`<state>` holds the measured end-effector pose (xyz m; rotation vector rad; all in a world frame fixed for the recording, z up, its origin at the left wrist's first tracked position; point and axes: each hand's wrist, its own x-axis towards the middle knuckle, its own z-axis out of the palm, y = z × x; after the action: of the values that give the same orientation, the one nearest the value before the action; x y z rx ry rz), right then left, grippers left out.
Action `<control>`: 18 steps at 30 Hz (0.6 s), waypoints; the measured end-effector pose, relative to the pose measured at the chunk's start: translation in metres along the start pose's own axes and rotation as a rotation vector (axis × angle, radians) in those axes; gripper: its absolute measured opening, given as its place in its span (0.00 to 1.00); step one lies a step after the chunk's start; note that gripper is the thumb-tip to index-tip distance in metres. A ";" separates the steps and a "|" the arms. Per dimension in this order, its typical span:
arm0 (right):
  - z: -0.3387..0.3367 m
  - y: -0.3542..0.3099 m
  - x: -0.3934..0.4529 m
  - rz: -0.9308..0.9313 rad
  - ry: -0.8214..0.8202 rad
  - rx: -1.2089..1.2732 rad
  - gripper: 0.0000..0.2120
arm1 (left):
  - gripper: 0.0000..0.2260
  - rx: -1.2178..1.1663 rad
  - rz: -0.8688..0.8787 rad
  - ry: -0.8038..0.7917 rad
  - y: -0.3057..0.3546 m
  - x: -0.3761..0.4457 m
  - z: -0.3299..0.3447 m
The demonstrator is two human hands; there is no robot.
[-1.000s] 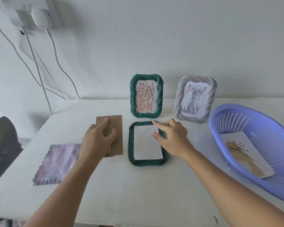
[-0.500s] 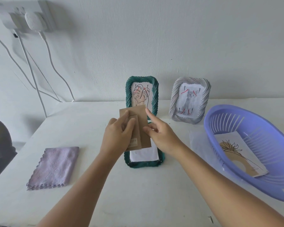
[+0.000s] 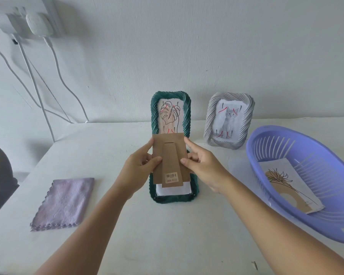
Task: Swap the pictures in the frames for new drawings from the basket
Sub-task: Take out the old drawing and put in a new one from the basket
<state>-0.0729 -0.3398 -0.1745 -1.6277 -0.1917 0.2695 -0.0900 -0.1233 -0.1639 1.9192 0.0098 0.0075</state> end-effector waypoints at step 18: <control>-0.014 0.020 0.002 0.058 0.003 -0.562 0.37 | 0.29 0.346 -0.036 -0.085 -0.010 0.000 0.005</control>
<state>-0.0672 -0.3542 -0.1941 -2.1931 -0.2314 0.2725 -0.0904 -0.1248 -0.1746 2.2633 -0.0118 -0.1059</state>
